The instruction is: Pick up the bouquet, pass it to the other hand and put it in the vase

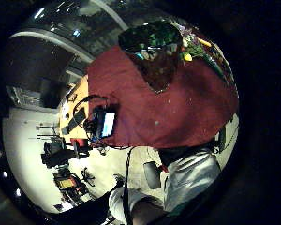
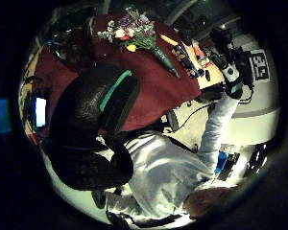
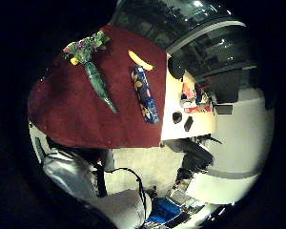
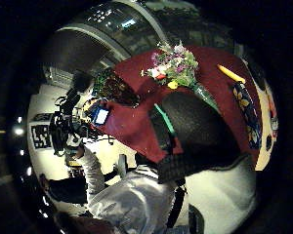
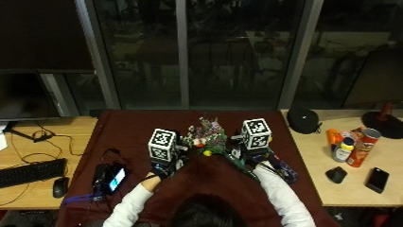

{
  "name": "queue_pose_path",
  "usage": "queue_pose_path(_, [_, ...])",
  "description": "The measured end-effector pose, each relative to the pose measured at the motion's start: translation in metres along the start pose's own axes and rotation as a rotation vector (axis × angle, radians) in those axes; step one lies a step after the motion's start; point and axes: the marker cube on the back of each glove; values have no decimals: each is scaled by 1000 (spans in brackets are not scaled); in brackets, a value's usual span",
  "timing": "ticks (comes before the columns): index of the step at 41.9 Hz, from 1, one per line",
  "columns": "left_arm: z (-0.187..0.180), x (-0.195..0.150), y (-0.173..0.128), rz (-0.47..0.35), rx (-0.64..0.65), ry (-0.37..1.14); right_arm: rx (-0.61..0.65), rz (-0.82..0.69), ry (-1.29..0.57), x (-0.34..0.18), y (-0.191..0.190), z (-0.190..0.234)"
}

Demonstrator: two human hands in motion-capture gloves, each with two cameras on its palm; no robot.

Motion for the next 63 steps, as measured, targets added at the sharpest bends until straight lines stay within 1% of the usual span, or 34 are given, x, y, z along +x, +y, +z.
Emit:
queue_pose_path(4, [-4, 2, 1, 4, 6, -7, -11, 18, 2, 3, -3, -3])
queue_pose_path(10, [-15, 2, 5, 14, 24, -20, -46, 85, -7, 18, -15, -1])
queue_pose_path(15, [-25, 2, 7, 31, 77, -25, -83, 173, -43, 39, -31, 4])
queue_pose_path(20, [-27, 2, 11, 38, 85, -22, -116, 254, -102, 55, -43, 14])
queue_pose_path(28, [-18, 2, 16, 41, 63, -39, -179, 345, -160, 77, -72, 71])
queue_pose_path(35, [-10, 0, 19, 49, 50, -31, -292, 393, -216, 87, -88, 143])
queue_pose_path(40, [-6, -3, 19, 50, 55, -28, -338, 412, -221, 83, -81, 180])
queue_pose_path(45, [-3, -4, 19, 44, 48, -21, -347, 442, -165, 65, -52, 181])
queue_pose_path(49, [0, -5, 20, 35, 32, -27, -387, 428, -131, 57, -43, 199])
queue_pose_path(55, [1, -7, 19, 39, 26, -21, -355, 418, -51, 41, -39, 214])
queue_pose_path(59, [-2, -5, 21, 47, 27, -10, -323, 409, -30, 32, -41, 213])
queue_pose_path(63, [-3, -6, 22, 37, 26, -12, -278, 421, -21, 29, -46, 207])
